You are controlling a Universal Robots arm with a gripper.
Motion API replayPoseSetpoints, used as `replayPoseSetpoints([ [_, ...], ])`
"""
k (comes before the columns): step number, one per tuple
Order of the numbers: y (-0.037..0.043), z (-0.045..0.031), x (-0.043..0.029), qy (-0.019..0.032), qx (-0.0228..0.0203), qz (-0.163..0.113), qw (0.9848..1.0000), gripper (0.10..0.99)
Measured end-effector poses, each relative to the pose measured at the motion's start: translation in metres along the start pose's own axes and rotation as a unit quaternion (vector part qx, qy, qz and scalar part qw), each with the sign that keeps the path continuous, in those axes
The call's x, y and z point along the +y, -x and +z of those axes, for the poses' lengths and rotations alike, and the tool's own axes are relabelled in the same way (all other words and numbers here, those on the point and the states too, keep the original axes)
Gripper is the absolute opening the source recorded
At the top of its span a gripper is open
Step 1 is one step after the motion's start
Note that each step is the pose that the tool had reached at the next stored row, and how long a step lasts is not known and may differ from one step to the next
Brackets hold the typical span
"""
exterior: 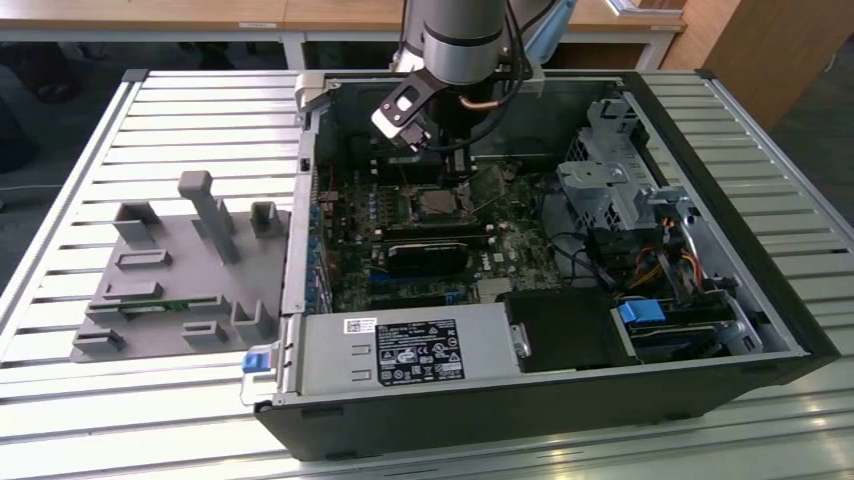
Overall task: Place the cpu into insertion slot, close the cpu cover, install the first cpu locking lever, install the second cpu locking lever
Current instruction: 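Close the cpu cover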
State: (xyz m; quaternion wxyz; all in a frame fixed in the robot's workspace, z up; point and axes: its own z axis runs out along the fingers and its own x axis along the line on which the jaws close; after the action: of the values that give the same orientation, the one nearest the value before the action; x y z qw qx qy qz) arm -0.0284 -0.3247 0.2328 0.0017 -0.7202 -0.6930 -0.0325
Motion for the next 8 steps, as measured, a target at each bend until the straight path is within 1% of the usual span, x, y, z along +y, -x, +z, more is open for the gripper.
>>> replayPoseSetpoints([
  [4,0.0,0.0,0.001,0.0,0.0,0.0,1.0,0.106],
  [8,0.0,0.0002,0.0047,-0.0004,0.0,0.0,1.0,0.106],
])
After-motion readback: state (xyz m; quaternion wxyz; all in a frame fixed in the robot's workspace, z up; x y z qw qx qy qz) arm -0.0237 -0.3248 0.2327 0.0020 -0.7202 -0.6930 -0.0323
